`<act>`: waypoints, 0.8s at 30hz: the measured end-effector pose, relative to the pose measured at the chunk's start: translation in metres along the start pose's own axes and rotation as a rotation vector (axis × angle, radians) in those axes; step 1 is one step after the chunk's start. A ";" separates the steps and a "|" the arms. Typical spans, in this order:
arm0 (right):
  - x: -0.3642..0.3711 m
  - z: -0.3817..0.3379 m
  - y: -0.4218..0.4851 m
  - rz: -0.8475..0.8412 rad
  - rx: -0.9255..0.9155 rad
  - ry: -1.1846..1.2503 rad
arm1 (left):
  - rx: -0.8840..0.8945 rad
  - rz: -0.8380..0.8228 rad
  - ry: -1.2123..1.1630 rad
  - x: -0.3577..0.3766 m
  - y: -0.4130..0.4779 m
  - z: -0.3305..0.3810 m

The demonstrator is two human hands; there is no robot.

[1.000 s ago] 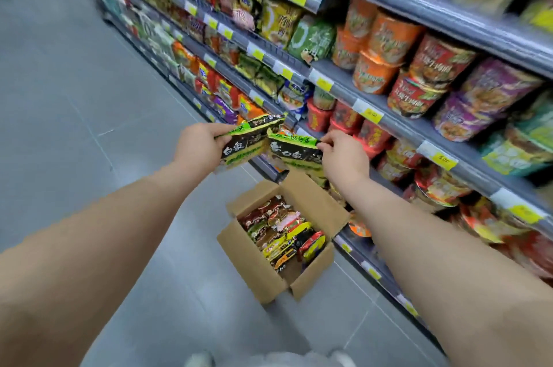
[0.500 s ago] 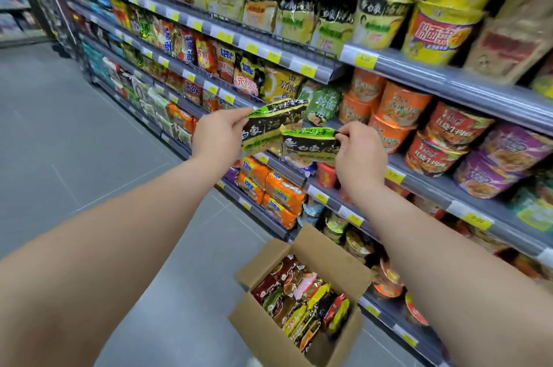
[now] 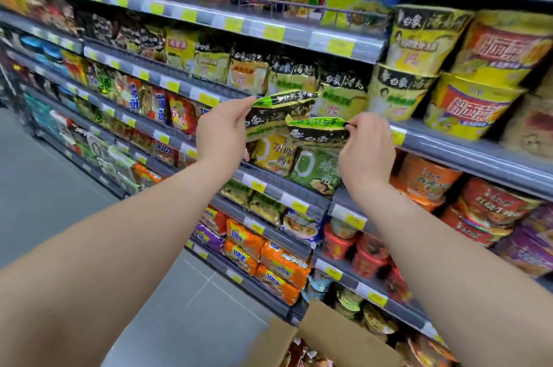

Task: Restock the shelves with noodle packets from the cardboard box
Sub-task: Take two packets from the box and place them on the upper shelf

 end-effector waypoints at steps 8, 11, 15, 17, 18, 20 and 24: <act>0.058 -0.041 0.059 0.175 0.200 -0.064 | 0.266 -0.145 -0.033 -0.002 0.115 -0.068; 0.065 -0.054 0.078 0.256 0.219 -0.101 | 0.357 -0.161 -0.093 -0.002 0.152 -0.081; 0.068 -0.061 0.094 0.323 0.248 -0.146 | 0.431 -0.169 -0.156 0.006 0.186 -0.086; 0.071 -0.060 0.102 0.329 0.273 -0.156 | 0.472 -0.173 -0.143 0.015 0.199 -0.089; 0.073 -0.059 0.106 0.331 0.287 -0.151 | 0.484 -0.180 -0.136 0.020 0.205 -0.091; 0.078 -0.055 0.112 0.337 0.286 -0.141 | 0.486 -0.186 -0.117 0.027 0.214 -0.095; 0.094 -0.043 0.120 0.365 0.254 -0.163 | 0.494 -0.204 -0.099 0.038 0.226 -0.103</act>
Point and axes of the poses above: each hand's wrist, its own y-axis towards the middle knuckle, its own x-axis out of the palm, z = x × y, the point moved 1 cm from there along y, towards the middle knuckle, and after that the axes turned 15 degrees about -z, right-handed, at the moved point
